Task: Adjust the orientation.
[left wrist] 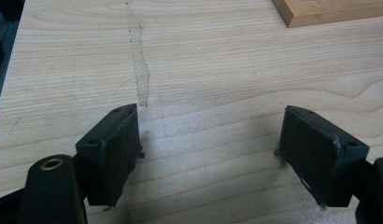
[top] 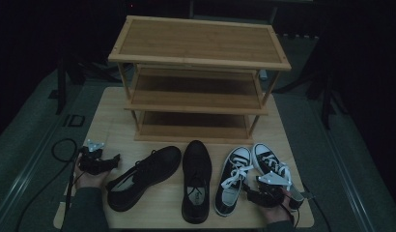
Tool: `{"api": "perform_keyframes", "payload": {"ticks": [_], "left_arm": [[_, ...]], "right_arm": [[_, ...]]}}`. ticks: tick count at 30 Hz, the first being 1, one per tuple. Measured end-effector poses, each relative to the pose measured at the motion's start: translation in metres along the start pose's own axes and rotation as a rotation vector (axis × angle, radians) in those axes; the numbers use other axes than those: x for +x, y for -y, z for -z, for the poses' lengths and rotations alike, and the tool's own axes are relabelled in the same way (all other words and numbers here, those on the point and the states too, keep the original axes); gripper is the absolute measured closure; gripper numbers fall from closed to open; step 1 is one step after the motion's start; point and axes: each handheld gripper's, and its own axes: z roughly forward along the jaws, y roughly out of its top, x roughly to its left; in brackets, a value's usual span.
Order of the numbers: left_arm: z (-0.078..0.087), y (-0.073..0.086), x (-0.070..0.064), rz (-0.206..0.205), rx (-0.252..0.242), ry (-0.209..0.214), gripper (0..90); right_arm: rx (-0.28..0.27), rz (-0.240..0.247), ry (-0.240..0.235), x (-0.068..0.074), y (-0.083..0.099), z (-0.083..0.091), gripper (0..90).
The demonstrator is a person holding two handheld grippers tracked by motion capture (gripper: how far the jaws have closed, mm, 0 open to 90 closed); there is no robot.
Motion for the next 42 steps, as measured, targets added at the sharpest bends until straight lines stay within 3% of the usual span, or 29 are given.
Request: {"api": "perform_keyframes", "payload": {"ticks": [16,18,24,28,34,37,42], "left_arm": [[0.003,0.002,0.000,0.008,-0.014,-0.006,29.3],[0.004,0.003,0.001,0.005,-0.019,-0.002,35.1],[0.011,-0.003,0.006,0.000,0.048,0.017,54.5],[0.015,-0.007,0.005,0.003,0.071,0.052,61.3],[0.027,-0.013,0.001,-0.026,0.077,0.099,62.7],[0.036,-0.017,0.002,-0.026,0.075,0.151,67.6],[0.048,-0.025,0.002,-0.052,0.070,0.197,67.9]], "right_arm": [[0.000,0.000,0.000,0.000,0.000,0.000,36.5],[0.000,0.000,0.000,0.000,0.000,0.000,36.5],[0.000,-0.001,0.000,0.000,0.000,0.000,36.5],[0.000,0.000,0.000,0.000,0.000,0.000,36.5],[0.000,-0.005,0.005,0.001,0.000,0.000,36.3],[0.000,-0.006,0.007,0.001,0.000,0.000,36.2],[0.000,-0.008,0.008,0.001,0.000,0.000,36.2]]}}
